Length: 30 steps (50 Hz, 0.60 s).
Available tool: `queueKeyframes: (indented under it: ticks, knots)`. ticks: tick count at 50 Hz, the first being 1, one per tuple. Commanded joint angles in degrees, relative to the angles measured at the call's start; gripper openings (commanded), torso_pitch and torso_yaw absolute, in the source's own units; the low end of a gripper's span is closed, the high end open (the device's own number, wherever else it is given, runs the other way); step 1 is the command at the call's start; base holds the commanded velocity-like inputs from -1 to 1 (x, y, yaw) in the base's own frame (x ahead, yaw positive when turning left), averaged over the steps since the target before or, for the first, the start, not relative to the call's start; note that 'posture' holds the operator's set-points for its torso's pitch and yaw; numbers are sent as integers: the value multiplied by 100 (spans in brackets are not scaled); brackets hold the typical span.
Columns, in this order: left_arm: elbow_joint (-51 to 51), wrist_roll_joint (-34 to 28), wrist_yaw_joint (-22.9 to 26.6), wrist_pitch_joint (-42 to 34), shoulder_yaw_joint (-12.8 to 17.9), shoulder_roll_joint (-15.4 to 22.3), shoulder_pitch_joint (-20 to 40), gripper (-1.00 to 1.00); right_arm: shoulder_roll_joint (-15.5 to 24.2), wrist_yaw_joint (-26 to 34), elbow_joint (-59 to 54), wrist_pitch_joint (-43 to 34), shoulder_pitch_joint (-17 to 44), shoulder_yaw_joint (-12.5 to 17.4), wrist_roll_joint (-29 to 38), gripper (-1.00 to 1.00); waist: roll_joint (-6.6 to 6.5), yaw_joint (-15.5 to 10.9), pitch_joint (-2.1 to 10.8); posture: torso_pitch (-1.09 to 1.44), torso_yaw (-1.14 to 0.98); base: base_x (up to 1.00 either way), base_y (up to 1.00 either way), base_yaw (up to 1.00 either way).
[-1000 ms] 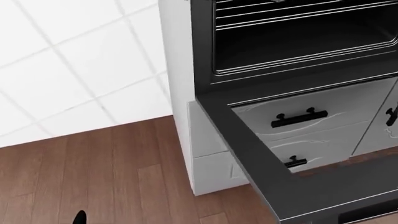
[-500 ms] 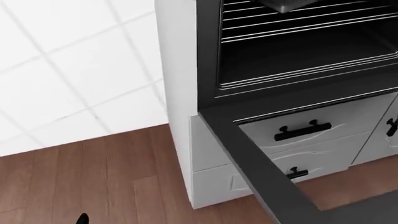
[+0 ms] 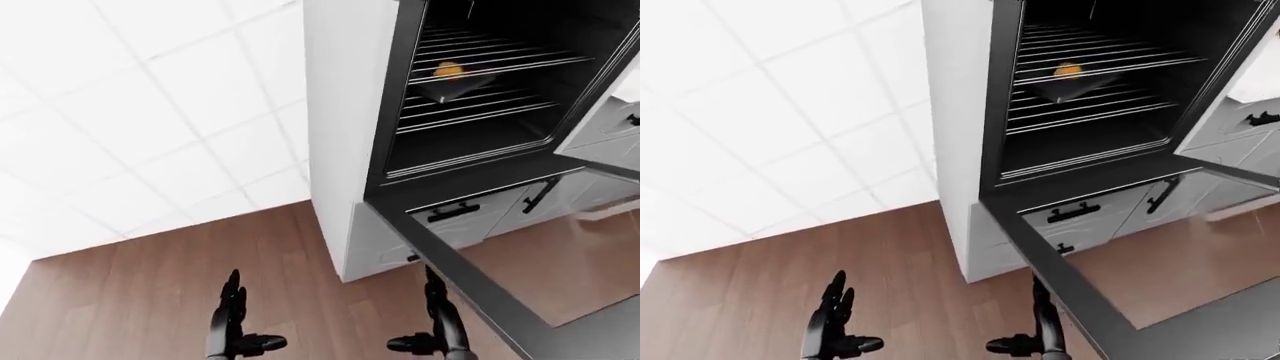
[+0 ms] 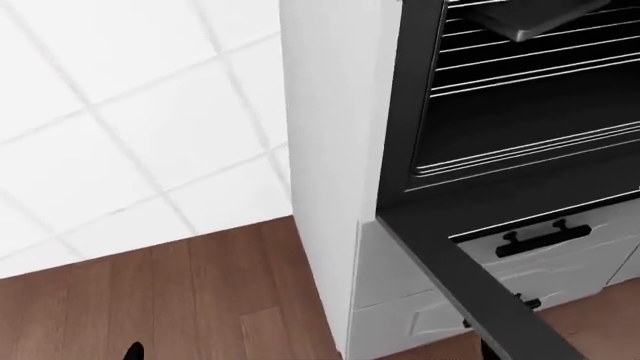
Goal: Close the oven door.
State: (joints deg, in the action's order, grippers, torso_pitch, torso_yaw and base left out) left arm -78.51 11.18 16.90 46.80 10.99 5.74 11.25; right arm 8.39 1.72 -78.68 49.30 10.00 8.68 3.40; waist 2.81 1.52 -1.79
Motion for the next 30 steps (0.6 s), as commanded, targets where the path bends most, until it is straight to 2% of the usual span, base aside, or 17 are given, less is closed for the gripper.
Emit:
queueKeyframes:
  ticks: [1, 3, 4, 5, 6, 7, 8, 9, 11, 14, 16, 26, 29, 30]
  knots:
    - [142, 67, -33, 182, 45, 96, 90, 100, -19, 32, 106, 145, 89, -18, 21, 100, -35, -10, 35, 0, 0, 19, 48, 0]
    - [146, 72, -31, 176, 44, 96, 98, 100, -18, 33, 111, 139, 104, -16, 13, 100, -239, 7, 19, 0, 0, 18, 48, 0]
    - [146, 70, -30, 176, 42, 95, 101, 100, -18, 27, 111, 143, 107, -15, 10, 100, -379, 4, 27, 0, 0, 20, 48, 0]
    - [146, 71, -28, 173, 41, 95, 104, 100, -17, 18, 110, 150, 108, -14, 8, 100, -578, -6, 67, 0, 0, 20, 48, 0]
    - [146, 74, -23, 171, 42, 96, 106, 100, -10, -16, 107, 150, 114, -16, 19, 100, -877, -45, 156, 0, 0, 19, 41, 0]
    - [146, 73, -25, 170, 40, 96, 107, 100, -2, -43, 103, 142, 121, 5, -1, 100, -710, -82, 166, 0, 0, 10, 28, 0]
    - [149, 78, -22, 165, 42, 97, 111, 100, 6, -102, 101, 140, 132, 38, -33, 100, -709, -106, 3, 0, 0, 0, 2, 0]
    - [149, 77, -25, 165, 41, 99, 113, 100, 2, -63, 99, 112, 140, 82, -106, 100, -742, -165, 38, 0, 0, 0, 0, 0]
    - [147, 76, -24, 166, 39, 98, 112, 100, -4, 72, 85, 62, 120, 178, -286, 100, -701, -138, 65, 0, 0, 0, 0, 0]
    - [146, 74, -26, 167, 39, 101, 112, 100, 3, 91, 77, -50, 129, 266, -471, 100, -581, -130, 7, 0, 0, 0, 0, 0]
    - [146, 74, -28, 169, 41, 102, 114, 100, 12, 5, 63, -86, 117, 195, -394, 100, -520, -133, -21, 0, 0, 0, 0, 0]
    - [146, 69, -34, 189, 42, 101, 102, 100, 1, 129, 56, 10, 88, 200, -372, 100, -281, -183, -5, 0, 0, 0, 0, 0]
    - [146, 73, -29, 188, 44, 104, 105, 100, 0, 154, 54, 33, 82, 202, -367, 100, -146, -198, 0, 0, 0, 0, 0, 0]
    - [144, 70, -32, 187, 43, 106, 105, 100, 1, 149, 55, 36, 85, 202, -364, 100, -77, -205, 96, 0, 0, 0, -6, 0]
